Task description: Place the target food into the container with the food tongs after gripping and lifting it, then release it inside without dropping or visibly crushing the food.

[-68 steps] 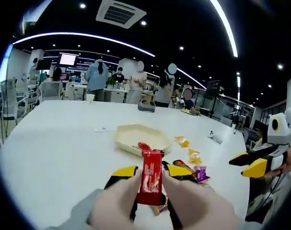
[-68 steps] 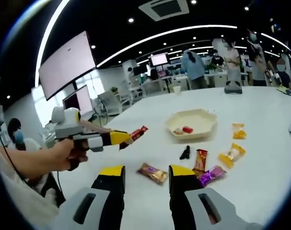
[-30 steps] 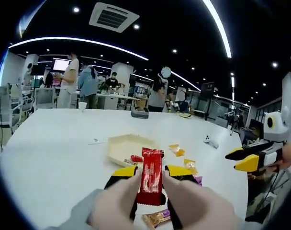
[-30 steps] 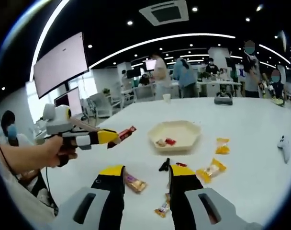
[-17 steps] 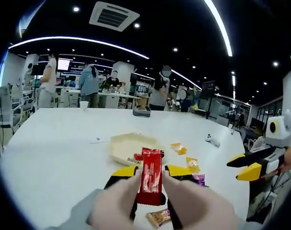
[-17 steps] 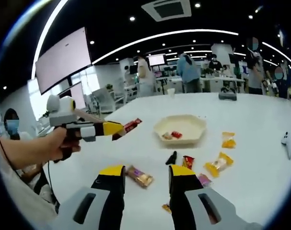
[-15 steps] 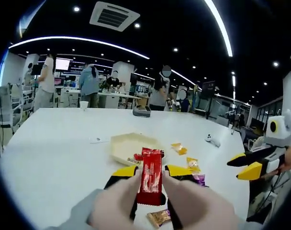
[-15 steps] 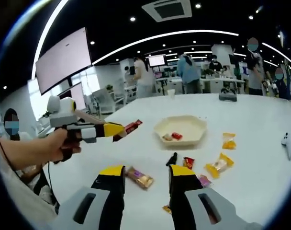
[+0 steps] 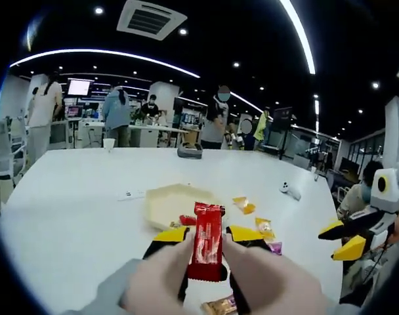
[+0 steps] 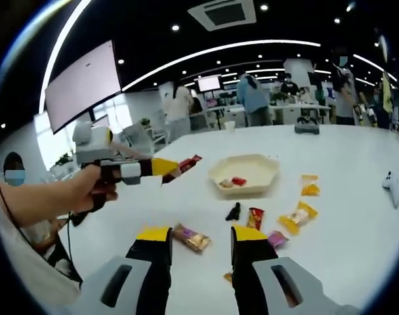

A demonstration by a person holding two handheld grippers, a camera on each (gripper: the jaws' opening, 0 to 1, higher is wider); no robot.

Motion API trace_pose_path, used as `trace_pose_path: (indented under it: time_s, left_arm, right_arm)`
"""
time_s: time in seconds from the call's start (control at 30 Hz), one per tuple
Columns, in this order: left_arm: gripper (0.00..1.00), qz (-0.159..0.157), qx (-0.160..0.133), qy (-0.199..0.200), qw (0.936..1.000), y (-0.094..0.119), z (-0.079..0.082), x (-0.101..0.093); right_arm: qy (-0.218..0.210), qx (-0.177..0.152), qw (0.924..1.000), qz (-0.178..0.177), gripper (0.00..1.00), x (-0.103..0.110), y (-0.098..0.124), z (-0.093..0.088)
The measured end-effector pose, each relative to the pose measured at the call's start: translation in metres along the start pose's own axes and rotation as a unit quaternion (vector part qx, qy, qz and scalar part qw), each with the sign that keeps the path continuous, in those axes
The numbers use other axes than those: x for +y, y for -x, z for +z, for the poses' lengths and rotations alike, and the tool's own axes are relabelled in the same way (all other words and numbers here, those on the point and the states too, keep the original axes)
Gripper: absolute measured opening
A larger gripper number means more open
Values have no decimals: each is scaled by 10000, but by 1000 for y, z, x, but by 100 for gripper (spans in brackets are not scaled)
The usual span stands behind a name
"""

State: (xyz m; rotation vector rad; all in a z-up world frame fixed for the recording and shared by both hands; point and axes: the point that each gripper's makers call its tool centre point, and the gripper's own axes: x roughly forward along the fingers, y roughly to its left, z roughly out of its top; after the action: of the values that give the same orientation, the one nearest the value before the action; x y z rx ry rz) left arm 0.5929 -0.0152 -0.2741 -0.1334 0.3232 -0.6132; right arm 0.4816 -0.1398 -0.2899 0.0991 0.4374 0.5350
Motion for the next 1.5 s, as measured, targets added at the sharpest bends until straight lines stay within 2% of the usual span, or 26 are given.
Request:
trace_pose_path:
  time_s: [0.07,0.13,0.2,0.27,0.37,0.43,0.63,0.83,0.87,0.9,0.97,1.17,1.23,1.33,1.5]
  left_arm:
    - [20,-15,30,-29,10000,-5,-1,0]
    - [20,-15,66,-30,10000,-12,-2,2]
    - [20,7,5,90,10000,-18,1,4]
    - [20,28,-39,115,9999,-23,6,4]
    - [20,3,-53,95,9999,-29,12,5]
    - [20,4,191,138,9997,-35,8,9]
    - [20,126,326,96,9993,-45,3,19]
    - [20,185,456,269,9984,-54,1,23]
    - [20,168,528,250,9981,-56,0,24]
    - [20,216,721,202,9970,-57,-4,29]
    - [20,280,678,142,9972,-58,-1,35]
    - [20,433,644,425,9961,-68,5,48]
    - [20,463,685,464,9955,-75,4,50]
    - [20,490,669,555,9950,-81,6,51]
    - [20,542,544,441,9961,-91,11,53]
  right_arm:
    - [9,38,10000,-52,35,-4,4,4]
    - [-4,-63,9999,-110,35,-10,10,12]
    - [-57,-58,9999,-104,35,-15,13,15]
    - [108,-3,9997,-196,35,-23,14,15]
    - [7,-45,9996,-262,35,-30,15,21]
    - [4,-65,9996,-266,35,-29,15,23]
    - [70,-65,9997,-212,35,-21,16,19]
    - [-30,67,9998,-210,34,-21,18,6]
    - [-56,59,9998,-203,34,-21,18,6]
    - [-55,50,9998,-199,34,-21,18,6]
    - [-51,16,9998,-197,34,-21,18,8]
    - [-152,-17,9997,-213,33,-27,16,8]
    - [-299,44,9993,-217,33,-29,16,4]
    - [-222,147,9995,-176,33,-29,15,-1]
    - [-238,147,9995,-157,33,-34,14,3]
